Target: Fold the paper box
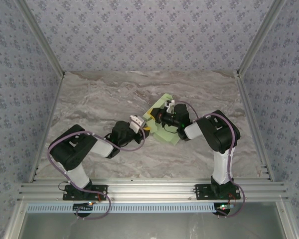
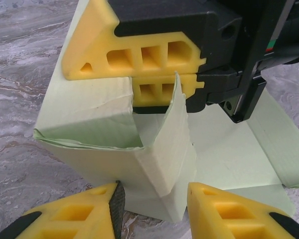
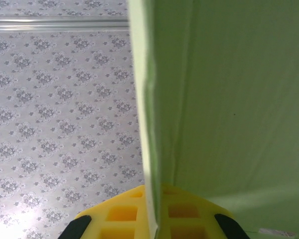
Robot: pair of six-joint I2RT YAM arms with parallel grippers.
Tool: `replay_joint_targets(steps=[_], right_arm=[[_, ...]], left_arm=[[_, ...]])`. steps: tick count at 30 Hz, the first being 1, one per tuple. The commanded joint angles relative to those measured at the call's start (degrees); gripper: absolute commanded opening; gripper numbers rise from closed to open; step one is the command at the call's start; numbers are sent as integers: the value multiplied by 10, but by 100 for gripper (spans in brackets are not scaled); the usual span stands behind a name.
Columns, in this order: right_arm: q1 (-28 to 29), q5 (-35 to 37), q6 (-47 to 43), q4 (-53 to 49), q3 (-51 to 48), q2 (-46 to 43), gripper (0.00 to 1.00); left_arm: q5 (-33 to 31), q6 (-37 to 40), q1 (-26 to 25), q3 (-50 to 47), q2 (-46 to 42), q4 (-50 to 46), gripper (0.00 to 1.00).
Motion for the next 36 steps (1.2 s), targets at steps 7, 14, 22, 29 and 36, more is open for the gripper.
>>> replay_joint_targets(steps=[7, 14, 22, 29, 36], right_arm=[[15, 23, 1, 35, -22, -15, 0], [29, 42, 5, 46, -19, -35, 2], [4, 20, -4, 30, -16, -27, 18], [-18, -4, -17, 16, -27, -22, 21], [-37, -19, -40, -31, -20, -48, 26]], left_arm=[[-84, -13, -23, 12, 8, 23, 47], [-121, 0, -27, 10, -9, 9, 52], [-159, 8, -27, 10, -13, -8, 49], [-188, 9, -28, 27, 6, -20, 47], [-191, 20, -29, 38, 15, -28, 47]])
